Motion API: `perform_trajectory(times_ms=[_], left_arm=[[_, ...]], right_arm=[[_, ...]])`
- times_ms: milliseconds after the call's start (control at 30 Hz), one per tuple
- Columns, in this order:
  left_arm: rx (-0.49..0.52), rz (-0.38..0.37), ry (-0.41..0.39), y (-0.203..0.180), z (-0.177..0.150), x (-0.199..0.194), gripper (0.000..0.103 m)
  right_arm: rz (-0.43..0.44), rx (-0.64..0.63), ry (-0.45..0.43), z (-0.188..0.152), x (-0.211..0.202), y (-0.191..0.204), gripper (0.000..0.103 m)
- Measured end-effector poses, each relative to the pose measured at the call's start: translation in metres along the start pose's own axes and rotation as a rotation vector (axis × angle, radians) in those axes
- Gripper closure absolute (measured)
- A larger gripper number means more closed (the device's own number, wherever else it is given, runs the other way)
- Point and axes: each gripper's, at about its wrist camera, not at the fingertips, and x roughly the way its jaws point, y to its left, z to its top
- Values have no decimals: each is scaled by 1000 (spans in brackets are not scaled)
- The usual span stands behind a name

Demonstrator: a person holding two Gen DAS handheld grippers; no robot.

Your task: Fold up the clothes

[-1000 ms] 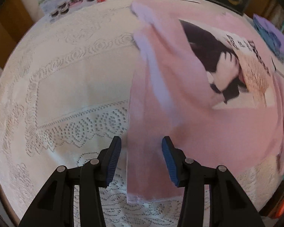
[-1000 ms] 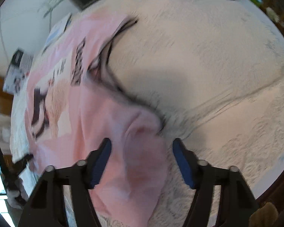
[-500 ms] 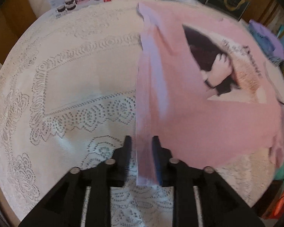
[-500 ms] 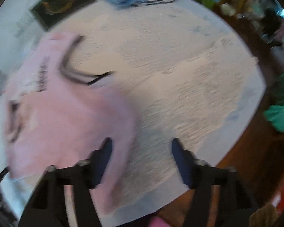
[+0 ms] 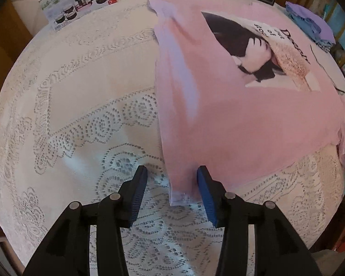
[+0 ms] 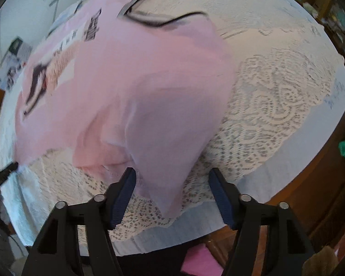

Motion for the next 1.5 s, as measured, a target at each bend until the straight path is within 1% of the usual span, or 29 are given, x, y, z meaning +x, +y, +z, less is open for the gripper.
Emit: perform_trajectory(times_ms=[33,67,167,200,267,300,333,367,400,467,533,567,600,667,733,767,800,833,933,1033,1067,1100,1133,1200,1267,1333,1400,1467,1500], left_arm=[[2,-3,0,-2,-1,-2,90],[4,-2,7,-3,-1,-4,92],[-27,-19,33,4,-5,-5,92],[-37,-27,41,4,-8,-7,91],[-44,-25,62,9,-5,-5,88],[-44,-22,70,10,-5,-6,88],[-46,-18,76,10,-5,-7,87],[-51,-13,77,12,-4,-11,87],[-61,-15,67,15,0,-16,85],[-96,-22,33,21,10,-27,80],[-138,-21,-10,30,23,-39,66],[-152,-10,-33,32,31,-45,65],[-157,-3,-46,32,36,-48,64],[-159,-16,-51,34,47,-42,63],[-145,-36,-32,33,37,-34,58],[-136,-45,-22,33,31,-29,56],[-126,-52,0,26,26,-22,55],[-115,-60,22,20,22,-15,55],[-83,-76,77,4,11,-1,55],[-33,-48,81,-6,5,2,55],[-20,-35,79,-8,5,3,55],[-6,-21,76,-9,4,4,54],[2,-17,74,-10,4,4,54],[20,-14,70,-13,3,4,51],[47,-5,59,-16,2,4,47],[42,2,48,-17,2,7,33],[21,-9,40,-12,4,8,31],[35,6,33,-15,6,8,30],[37,2,30,-15,6,6,35]], right_arm=[[-37,-12,-1,0,-2,3,92],[-73,-24,-3,0,-4,6,101],[-55,47,23,-8,-17,-7,101],[-64,57,35,-10,-20,-11,101],[-52,84,78,-14,-23,-21,98],[-51,93,89,-14,-24,-25,84],[-49,98,95,-13,-25,-27,63],[-48,100,95,-9,-29,-29,55],[-38,100,78,-5,-34,-30,52],[10,87,13,15,-52,-29,52],[26,76,-54,38,-68,-29,52],[29,62,-95,55,-78,-28,52],[32,51,-117,69,-82,-23,52],[42,39,-129,99,-83,-20,51],[37,31,-92,110,-76,-26,51],[31,25,-75,110,-76,-30,50],[25,19,-47,107,-67,-28,48],[23,17,-14,100,-66,-36,42],[44,22,61,71,-48,-46,39],[59,22,136,42,-24,-46,37],[60,19,141,36,-19,-45,36],[62,15,146,30,-15,-43,30],[65,12,150,25,-12,-41,21],[78,9,144,16,-11,-37,14],[82,4,136,8,-9,-33,13],[67,0,125,4,-6,-30,13],[54,-17,110,3,-4,-25,14],[-2,-56,104,3,-1,-16,19],[-40,-77,98,3,-2,-12,30]])
